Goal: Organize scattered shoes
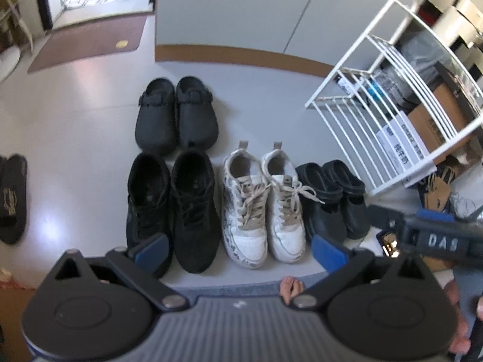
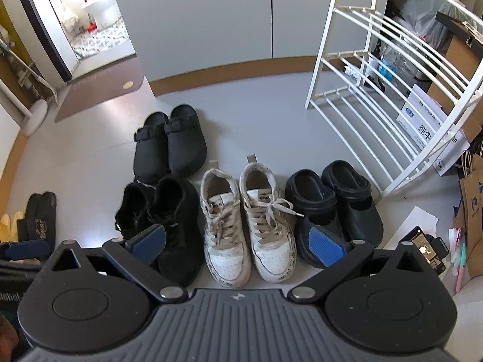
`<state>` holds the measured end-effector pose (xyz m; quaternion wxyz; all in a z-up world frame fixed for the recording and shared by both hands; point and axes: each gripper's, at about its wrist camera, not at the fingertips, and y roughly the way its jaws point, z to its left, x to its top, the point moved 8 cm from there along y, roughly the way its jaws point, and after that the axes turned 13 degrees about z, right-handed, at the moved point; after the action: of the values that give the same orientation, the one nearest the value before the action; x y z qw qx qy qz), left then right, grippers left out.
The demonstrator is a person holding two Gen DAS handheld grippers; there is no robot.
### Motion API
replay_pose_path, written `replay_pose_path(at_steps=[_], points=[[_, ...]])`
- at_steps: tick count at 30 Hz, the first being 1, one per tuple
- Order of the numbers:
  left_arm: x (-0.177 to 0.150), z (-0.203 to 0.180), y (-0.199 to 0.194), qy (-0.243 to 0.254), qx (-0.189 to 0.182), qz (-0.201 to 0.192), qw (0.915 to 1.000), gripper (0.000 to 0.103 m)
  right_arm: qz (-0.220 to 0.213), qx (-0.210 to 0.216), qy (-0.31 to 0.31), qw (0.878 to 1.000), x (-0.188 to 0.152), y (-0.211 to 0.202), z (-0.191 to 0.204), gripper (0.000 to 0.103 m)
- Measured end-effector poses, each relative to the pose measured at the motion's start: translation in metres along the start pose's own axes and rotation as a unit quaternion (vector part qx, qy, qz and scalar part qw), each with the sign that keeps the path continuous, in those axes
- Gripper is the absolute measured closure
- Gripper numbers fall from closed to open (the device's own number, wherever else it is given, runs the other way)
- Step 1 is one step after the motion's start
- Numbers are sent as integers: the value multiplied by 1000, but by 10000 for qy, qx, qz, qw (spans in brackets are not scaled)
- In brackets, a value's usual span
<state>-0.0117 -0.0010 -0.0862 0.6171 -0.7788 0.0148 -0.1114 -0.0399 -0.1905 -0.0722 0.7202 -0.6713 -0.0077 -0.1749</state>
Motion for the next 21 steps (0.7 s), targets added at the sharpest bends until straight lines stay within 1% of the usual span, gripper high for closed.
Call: replay_pose_path(at_steps=[4, 6, 9, 11, 12, 14, 16, 19, 21], points=[[2, 0, 4, -4, 65, 34, 10000, 0, 180, -99, -58, 9998, -2, 10, -3, 0], [4, -6, 0, 138, 46, -61, 9999, 1, 185, -114, -31, 9998, -4, 13, -8, 0], [7, -13, -8, 386, 192, -287, 9987, 1, 102, -257, -133, 9995, -2, 15, -10, 0], [9, -16, -10, 512, 247, -363, 9977, 1, 122, -267, -76, 9995, -1, 16, -15, 0], [10, -18, -11, 554, 218, -368, 9975, 1, 133, -246, -54, 9996, -1, 16, -17, 0], [10, -18, -9, 561, 188, -319, 9977, 1, 136, -135, -50, 9998, -3, 13, -18, 0], [9, -16, -5, 550, 215, -230, 9980, 2, 110, 105, -126, 9998, -6, 8, -17, 0], [11, -15, 1, 694, 187, -14, 9974, 2, 184, 155, -184, 9995, -9, 6, -16, 0], [16, -9, 0, 670, 151, 13, 9976, 2, 310, 164, -211, 9992, -16, 3, -19, 0]])
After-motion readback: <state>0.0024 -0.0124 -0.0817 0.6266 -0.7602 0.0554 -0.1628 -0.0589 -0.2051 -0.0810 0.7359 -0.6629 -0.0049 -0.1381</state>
